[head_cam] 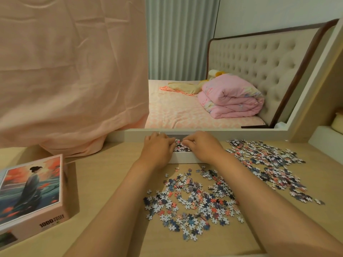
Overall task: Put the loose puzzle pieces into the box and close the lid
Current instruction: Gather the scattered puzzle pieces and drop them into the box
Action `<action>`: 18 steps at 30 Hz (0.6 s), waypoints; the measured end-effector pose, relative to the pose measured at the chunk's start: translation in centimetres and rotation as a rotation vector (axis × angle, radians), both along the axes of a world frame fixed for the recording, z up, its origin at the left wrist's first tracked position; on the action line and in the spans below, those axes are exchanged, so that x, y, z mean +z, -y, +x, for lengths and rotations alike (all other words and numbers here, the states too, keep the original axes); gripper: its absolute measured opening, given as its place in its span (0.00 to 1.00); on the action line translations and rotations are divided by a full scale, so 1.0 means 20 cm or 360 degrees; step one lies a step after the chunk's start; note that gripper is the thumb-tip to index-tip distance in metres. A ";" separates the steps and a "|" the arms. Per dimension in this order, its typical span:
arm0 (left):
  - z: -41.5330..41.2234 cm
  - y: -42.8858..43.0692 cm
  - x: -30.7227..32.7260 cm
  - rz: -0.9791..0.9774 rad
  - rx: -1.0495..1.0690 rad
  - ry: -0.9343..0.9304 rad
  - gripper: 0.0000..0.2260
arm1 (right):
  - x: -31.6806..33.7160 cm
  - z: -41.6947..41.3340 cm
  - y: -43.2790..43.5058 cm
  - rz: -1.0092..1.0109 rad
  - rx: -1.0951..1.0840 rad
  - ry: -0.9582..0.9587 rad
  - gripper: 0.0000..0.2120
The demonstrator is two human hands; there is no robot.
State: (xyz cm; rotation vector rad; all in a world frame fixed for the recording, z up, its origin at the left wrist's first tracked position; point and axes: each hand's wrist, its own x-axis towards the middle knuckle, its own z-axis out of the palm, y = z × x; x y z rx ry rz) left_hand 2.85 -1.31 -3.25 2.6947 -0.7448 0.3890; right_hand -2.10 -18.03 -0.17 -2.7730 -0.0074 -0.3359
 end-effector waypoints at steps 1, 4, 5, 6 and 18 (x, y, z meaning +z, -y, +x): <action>-0.01 0.00 0.01 -0.0019 -0.0019 -0.0029 0.18 | 0.01 -0.02 0.01 0.0042 0.0020 0.0027 0.12; -0.07 -0.01 0.04 -0.0170 -0.0139 -0.0057 0.17 | 0.04 -0.10 0.04 0.0067 0.0061 0.0138 0.10; -0.11 -0.01 0.06 -0.0242 -0.0196 -0.0062 0.16 | 0.05 -0.14 0.05 0.0081 0.0080 0.0164 0.10; -0.15 -0.01 0.09 -0.0307 -0.0249 -0.0065 0.14 | 0.06 -0.19 0.07 0.0103 0.0094 0.0153 0.10; -0.44 0.05 -0.06 0.0284 -0.0475 -0.0430 0.26 | -0.15 -0.43 0.16 -0.0253 0.0136 -0.0411 0.17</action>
